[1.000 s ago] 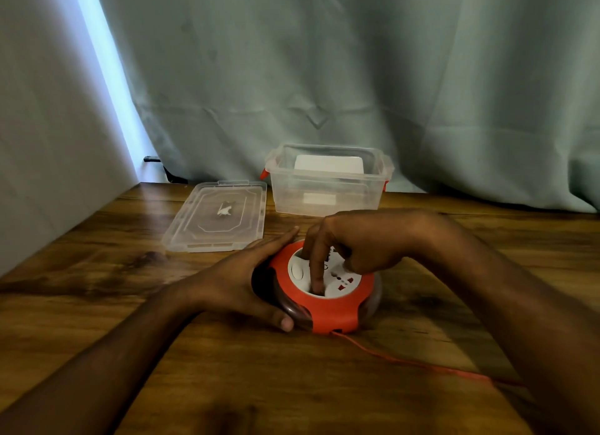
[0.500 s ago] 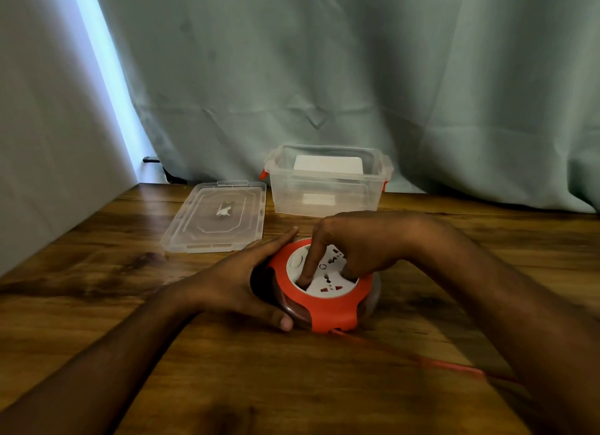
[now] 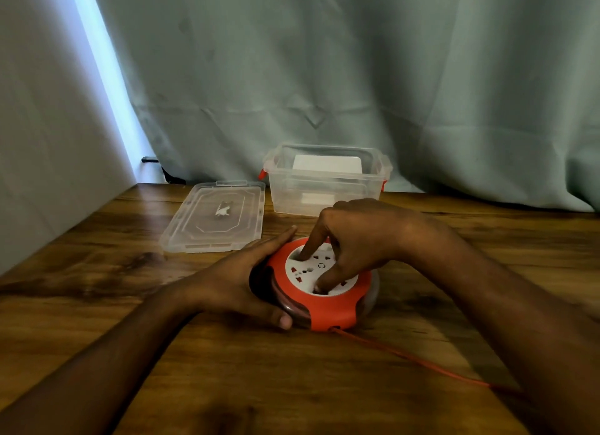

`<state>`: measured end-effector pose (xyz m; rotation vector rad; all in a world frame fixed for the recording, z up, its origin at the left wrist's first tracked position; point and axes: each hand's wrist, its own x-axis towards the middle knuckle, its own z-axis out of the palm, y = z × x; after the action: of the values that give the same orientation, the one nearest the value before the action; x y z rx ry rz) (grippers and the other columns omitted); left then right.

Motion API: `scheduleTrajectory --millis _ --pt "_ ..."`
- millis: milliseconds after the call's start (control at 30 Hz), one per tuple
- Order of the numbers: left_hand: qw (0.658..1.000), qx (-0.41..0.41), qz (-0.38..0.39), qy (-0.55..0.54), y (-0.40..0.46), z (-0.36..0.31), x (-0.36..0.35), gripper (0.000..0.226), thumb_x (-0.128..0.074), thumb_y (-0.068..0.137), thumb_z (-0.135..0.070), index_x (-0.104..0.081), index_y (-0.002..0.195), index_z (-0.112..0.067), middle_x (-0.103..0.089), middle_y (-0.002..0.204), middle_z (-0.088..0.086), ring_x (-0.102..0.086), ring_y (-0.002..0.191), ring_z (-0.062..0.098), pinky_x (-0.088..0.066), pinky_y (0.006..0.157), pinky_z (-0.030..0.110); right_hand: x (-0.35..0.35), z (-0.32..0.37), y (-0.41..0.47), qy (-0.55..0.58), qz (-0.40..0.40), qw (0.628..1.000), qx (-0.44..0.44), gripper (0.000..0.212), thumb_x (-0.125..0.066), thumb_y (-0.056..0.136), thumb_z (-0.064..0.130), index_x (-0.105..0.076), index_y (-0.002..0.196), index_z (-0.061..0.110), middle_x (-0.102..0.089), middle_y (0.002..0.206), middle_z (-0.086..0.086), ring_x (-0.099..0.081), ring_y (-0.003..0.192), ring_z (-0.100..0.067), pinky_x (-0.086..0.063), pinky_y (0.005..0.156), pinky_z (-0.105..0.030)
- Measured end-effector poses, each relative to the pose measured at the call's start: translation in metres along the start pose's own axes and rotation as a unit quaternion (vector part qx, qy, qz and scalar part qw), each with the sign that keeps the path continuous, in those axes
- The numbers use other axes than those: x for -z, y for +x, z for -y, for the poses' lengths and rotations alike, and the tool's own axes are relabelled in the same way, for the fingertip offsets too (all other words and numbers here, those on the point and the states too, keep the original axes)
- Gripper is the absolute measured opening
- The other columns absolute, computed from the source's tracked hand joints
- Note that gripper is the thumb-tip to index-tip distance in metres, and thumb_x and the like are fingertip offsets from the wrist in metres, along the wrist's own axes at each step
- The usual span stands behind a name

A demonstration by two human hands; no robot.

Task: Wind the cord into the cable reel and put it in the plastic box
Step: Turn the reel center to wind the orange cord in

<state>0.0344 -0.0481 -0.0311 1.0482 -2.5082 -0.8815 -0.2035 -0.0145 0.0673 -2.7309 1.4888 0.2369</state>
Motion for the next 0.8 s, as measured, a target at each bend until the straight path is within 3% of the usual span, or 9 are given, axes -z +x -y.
scheduleTrajectory --millis 100,300,433,533,600,700,800 --pt "1.0 -0.002 0.002 0.001 -0.001 0.0 0.0 0.137 -0.089 0.046 -0.076 0.0 0.15 -0.067 -0.018 0.162 -0.03 -0.026 0.147 -0.005 -0.032 0.116 0.019 -0.004 0.001 0.003 -0.011 -0.01 1.0 -0.008 0.067 -0.071 0.071 0.077 -0.064 0.131 0.046 -0.039 0.1 0.022 -0.043 0.095 -0.004 -0.031 0.06 -0.019" --pt "1.0 -0.012 0.001 0.013 -0.001 -0.001 0.0 0.134 -0.087 0.046 -0.079 0.002 0.147 -0.072 -0.017 0.161 -0.031 -0.026 0.147 -0.003 -0.032 0.119 0.025 -0.01 0.006 0.008 0.019 -0.027 0.998 -0.047 0.068 -0.073 0.071 0.075 -0.069 0.118 0.026 -0.064 0.109 0.008 -0.062 0.092 -0.011 -0.044 0.059 -0.021" --pt "1.0 -0.011 0.004 0.016 -0.001 0.0 0.0 0.133 -0.087 0.047 -0.078 0.002 0.146 -0.073 -0.017 0.156 -0.037 -0.026 0.146 -0.004 -0.033 0.12 0.026 -0.004 0.007 0.004 0.007 -0.021 0.999 -0.041 0.06 -0.07 0.076 0.073 -0.068 0.121 0.033 -0.058 0.102 0.017 -0.055 0.088 -0.005 -0.04 0.061 -0.021" --pt "1.0 -0.007 0.004 0.019 0.0 0.001 0.0 0.135 -0.087 0.046 -0.079 0.002 0.147 -0.071 -0.018 0.154 -0.039 -0.027 0.146 -0.003 -0.034 0.119 0.027 0.006 0.0 -0.004 0.042 0.008 0.999 -0.004 0.038 -0.078 0.085 0.043 -0.066 0.121 0.043 -0.055 0.11 0.025 -0.053 0.085 0.003 -0.04 0.062 -0.015" --pt "1.0 -0.003 0.005 0.021 0.0 0.001 0.0 0.134 -0.086 0.045 -0.081 0.003 0.144 -0.075 -0.014 0.144 -0.053 -0.026 0.139 -0.015 -0.032 0.115 0.018 0.009 -0.005 -0.008 0.089 0.059 0.994 0.007 0.045 -0.079 0.085 0.019 -0.066 0.117 0.047 -0.047 0.108 0.031 -0.053 0.081 0.01 -0.043 0.056 -0.011" --pt "1.0 0.0 0.009 0.015 -0.001 0.0 0.001 0.131 -0.086 0.045 -0.08 0.004 0.139 -0.079 -0.009 0.133 -0.064 -0.022 0.129 -0.03 -0.029 0.105 0.005 0.009 -0.005 -0.01 0.121 0.096 0.988 0.016 0.049 -0.076 0.086 0.008 -0.068 0.111 0.049 -0.044 0.112 0.032 -0.05 0.081 0.004 -0.046 0.058 -0.014" --pt "1.0 0.007 0.011 0.014 -0.002 -0.002 0.001 0.131 -0.086 0.044 -0.081 0.003 0.14 -0.079 -0.012 0.138 -0.057 -0.025 0.132 -0.023 -0.03 0.107 0.006 0.008 -0.002 -0.008 0.132 0.102 0.985 0.028 0.055 -0.073 0.088 0.003 -0.066 0.105 0.055 -0.042 0.126 0.023 -0.052 0.084 -0.001 -0.049 0.061 -0.016"
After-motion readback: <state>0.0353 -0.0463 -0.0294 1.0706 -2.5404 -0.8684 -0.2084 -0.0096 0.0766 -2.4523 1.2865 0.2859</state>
